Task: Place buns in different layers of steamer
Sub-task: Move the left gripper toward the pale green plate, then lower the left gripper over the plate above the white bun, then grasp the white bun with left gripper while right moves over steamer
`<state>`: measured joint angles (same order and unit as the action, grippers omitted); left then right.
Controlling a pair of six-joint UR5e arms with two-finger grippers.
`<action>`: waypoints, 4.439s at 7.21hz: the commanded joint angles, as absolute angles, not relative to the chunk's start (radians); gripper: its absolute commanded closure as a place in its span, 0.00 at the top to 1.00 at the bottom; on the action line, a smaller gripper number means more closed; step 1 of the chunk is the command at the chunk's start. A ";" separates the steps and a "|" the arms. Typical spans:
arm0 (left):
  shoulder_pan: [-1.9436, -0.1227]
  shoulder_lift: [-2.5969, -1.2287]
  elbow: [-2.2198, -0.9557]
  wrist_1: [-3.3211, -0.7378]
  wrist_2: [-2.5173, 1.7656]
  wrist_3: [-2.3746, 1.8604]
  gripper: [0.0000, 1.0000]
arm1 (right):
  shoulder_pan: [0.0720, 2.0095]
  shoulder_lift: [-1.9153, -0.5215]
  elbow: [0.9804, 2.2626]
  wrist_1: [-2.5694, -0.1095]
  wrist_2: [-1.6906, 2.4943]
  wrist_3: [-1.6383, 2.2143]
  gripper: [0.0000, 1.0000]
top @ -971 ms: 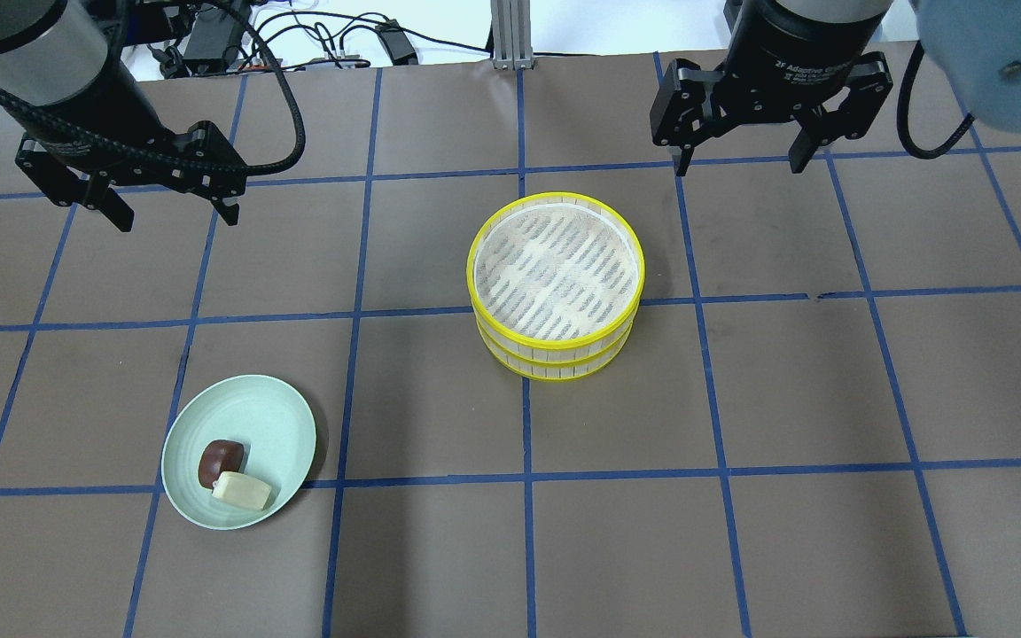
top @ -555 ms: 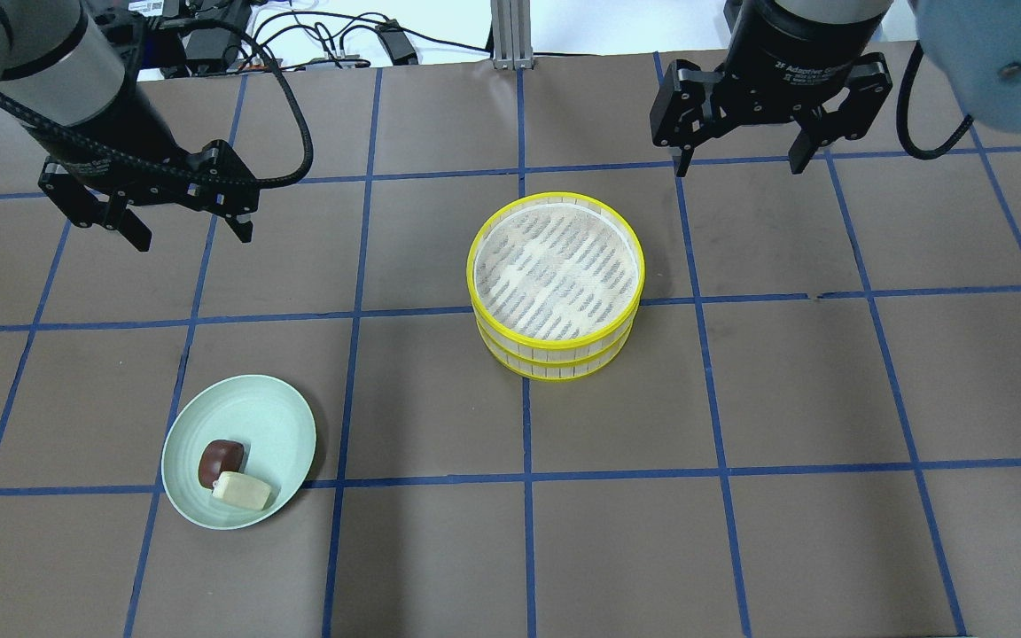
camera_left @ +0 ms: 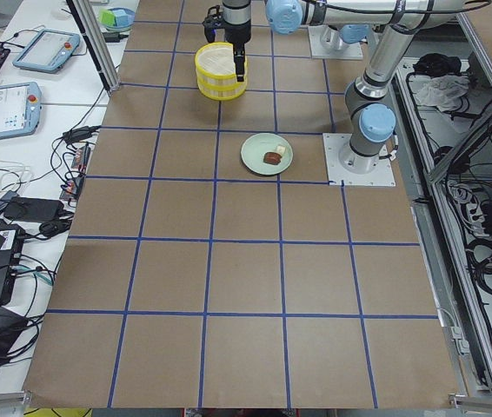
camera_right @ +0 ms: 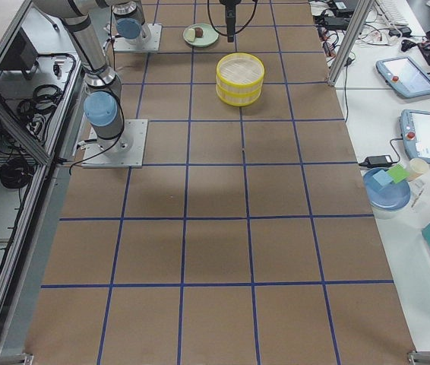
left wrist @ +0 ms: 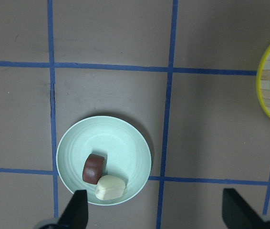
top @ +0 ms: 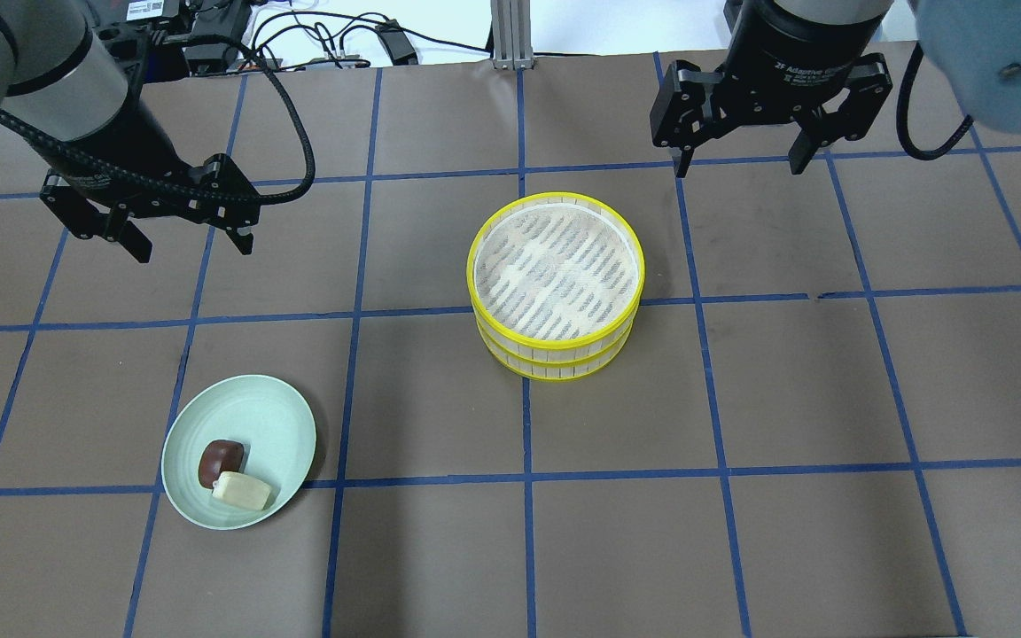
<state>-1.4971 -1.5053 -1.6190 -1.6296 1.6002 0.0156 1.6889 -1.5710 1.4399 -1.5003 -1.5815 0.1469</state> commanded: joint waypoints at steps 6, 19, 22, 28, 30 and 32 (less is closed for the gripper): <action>-1.400 -1.508 -1.790 -1.658 1.597 0.055 1.00 | 1.689 -1.571 1.440 -1.500 -1.582 0.146 1.00; -1.355 -1.637 -1.927 -1.717 1.601 0.063 1.00 | 1.689 -1.571 1.443 -1.502 -1.583 0.146 1.00; -1.350 -1.713 -1.941 -1.691 1.611 0.061 0.96 | 1.698 -1.545 1.453 -1.514 -1.580 0.158 1.00; -1.313 -1.867 -1.947 -1.589 1.632 0.060 0.94 | 1.700 -1.526 1.456 -1.545 -1.582 0.155 1.00; -1.307 -1.870 -1.947 -1.594 1.635 0.060 0.93 | 1.700 -1.526 1.456 -1.545 -1.582 0.155 1.00; -1.301 -1.868 -1.965 -1.601 1.641 0.061 0.89 | 1.700 -1.528 1.456 -1.545 -1.582 0.155 1.00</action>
